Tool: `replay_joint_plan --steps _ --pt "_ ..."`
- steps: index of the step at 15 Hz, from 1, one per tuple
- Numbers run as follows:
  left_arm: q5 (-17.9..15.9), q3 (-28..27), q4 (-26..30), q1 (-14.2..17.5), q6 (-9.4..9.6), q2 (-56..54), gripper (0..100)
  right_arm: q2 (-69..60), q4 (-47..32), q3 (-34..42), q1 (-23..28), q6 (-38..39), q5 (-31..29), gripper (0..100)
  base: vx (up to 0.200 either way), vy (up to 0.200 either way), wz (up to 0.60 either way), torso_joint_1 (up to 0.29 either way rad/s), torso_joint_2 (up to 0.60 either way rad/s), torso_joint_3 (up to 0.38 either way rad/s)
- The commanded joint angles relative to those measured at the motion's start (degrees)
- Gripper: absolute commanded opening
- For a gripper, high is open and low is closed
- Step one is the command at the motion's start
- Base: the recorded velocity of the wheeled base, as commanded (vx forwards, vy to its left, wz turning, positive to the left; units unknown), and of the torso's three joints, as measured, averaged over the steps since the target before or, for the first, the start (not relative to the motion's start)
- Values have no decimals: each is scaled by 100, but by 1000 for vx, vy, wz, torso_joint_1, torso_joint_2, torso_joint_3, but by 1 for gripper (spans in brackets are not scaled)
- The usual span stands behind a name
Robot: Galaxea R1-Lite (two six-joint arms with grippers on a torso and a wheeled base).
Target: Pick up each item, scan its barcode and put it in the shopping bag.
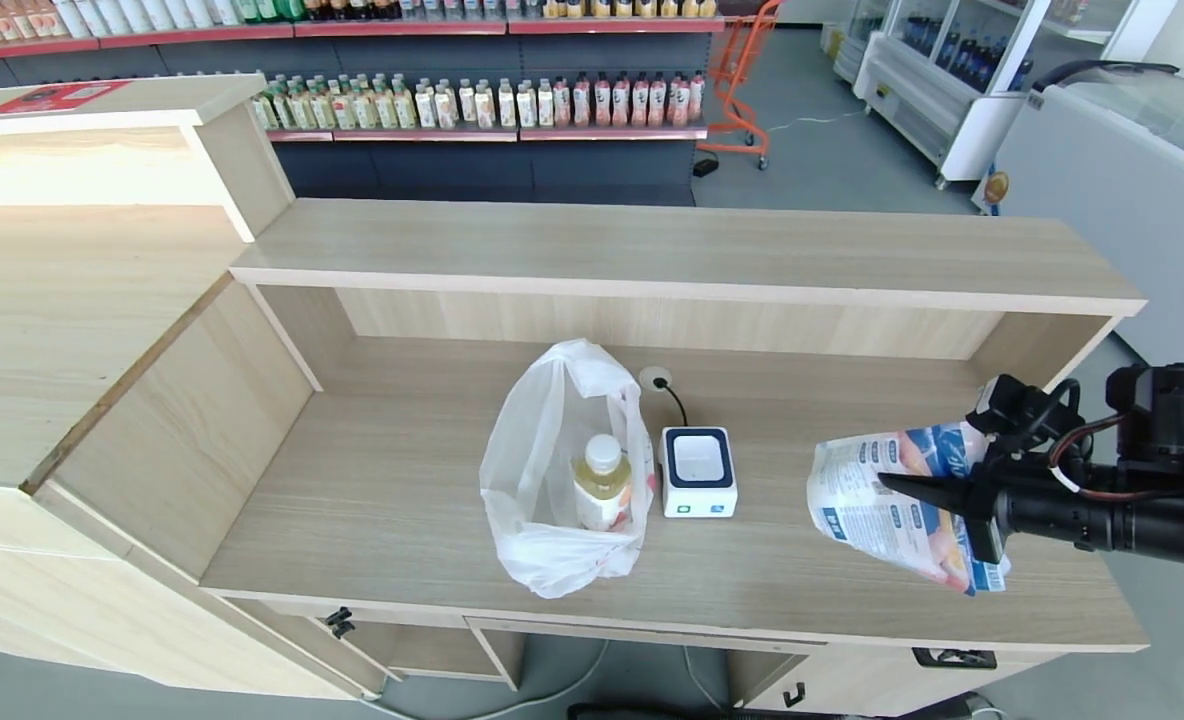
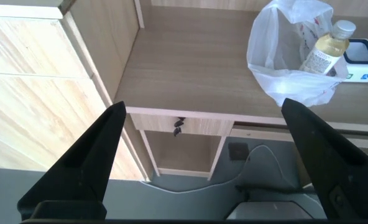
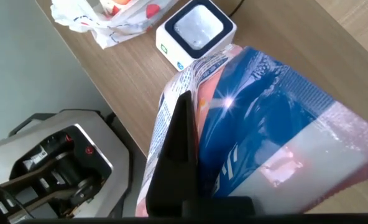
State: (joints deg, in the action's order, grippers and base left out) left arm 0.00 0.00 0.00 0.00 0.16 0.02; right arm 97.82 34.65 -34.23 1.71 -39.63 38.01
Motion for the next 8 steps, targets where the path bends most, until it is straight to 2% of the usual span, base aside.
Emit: replay_joint_plan --steps 1,7,8 --pt "0 0 0 0 2 -2 100 62 7 22 -4 -1 5 0 0 0 0 0 0 0" --pt "0 0 0 0 -7 -2 100 291 157 -66 -39 8 13 0 200 0 0 -2 -2 3" --pt "0 0 0 0 -16 -2 100 387 332 -57 -74 52 22 0 0 0 0 0 0 0"
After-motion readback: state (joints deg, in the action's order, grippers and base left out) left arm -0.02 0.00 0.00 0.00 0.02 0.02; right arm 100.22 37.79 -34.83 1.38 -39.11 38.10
